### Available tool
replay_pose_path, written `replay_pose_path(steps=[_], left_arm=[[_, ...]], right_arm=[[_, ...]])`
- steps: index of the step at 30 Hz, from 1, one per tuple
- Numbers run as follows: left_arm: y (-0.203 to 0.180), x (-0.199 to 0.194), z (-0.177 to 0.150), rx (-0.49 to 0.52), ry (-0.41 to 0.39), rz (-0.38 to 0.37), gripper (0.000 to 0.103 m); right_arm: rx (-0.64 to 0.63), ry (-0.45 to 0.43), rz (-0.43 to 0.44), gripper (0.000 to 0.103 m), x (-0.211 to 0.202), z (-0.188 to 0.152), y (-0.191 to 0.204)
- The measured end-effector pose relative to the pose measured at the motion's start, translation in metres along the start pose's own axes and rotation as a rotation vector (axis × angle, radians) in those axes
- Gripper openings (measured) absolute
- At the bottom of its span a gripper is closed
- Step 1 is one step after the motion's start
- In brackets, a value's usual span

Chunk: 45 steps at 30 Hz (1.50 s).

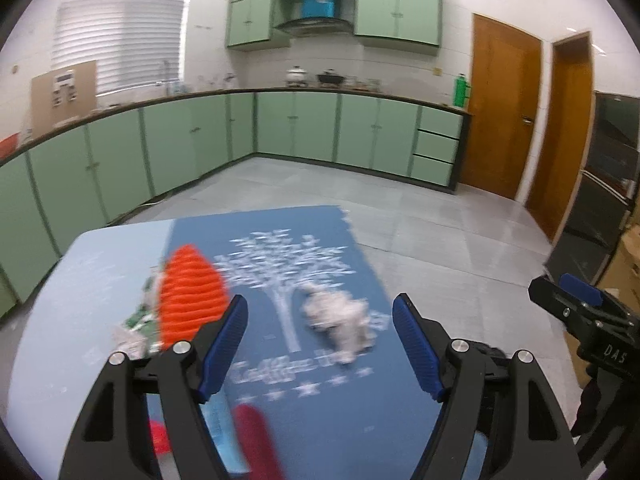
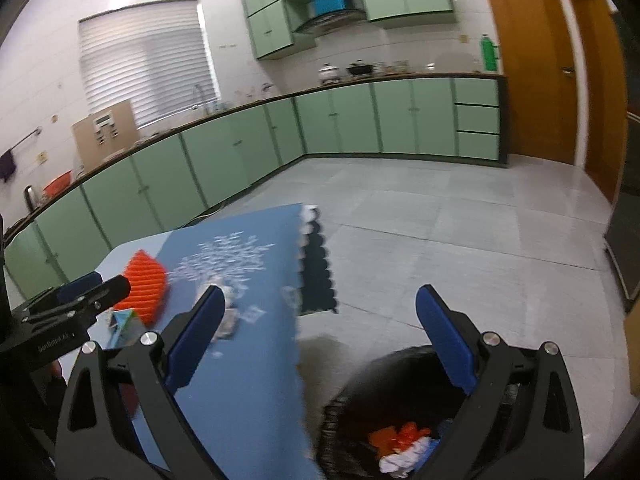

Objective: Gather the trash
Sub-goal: 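Move both tools back over the table toward the remaining trash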

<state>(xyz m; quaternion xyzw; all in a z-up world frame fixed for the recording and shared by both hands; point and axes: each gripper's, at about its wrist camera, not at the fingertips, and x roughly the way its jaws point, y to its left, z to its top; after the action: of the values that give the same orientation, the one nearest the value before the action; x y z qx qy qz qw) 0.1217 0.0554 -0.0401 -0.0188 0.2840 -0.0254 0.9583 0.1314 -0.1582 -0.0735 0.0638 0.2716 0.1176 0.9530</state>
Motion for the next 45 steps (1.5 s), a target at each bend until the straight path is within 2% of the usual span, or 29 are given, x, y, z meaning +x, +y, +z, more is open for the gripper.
replay_pose_path(steps=[7,14,21,31,45], left_arm=[[0.044,-0.027,-0.027,-0.030,0.017,0.109,0.073],[0.072,-0.051,-0.067,-0.062,0.068,0.161,0.076],[0.076,-0.059,-0.093,-0.077,0.099,0.177,0.079],[0.085,-0.058,-0.106,-0.095,0.120,0.206,0.076],[0.118,-0.066,-0.118,-0.186,0.162,0.258,0.076]], right_arm=[[-0.056,0.016,0.087,0.094,0.014,-0.007,0.054],[-0.088,0.047,0.128,0.094,0.010,-0.024,0.081],[-0.116,0.073,0.134,0.094,0.007,-0.038,0.097],[-0.147,0.088,0.144,0.094,0.004,-0.049,0.112],[-0.196,0.134,0.197,0.094,0.006,-0.067,0.137]])
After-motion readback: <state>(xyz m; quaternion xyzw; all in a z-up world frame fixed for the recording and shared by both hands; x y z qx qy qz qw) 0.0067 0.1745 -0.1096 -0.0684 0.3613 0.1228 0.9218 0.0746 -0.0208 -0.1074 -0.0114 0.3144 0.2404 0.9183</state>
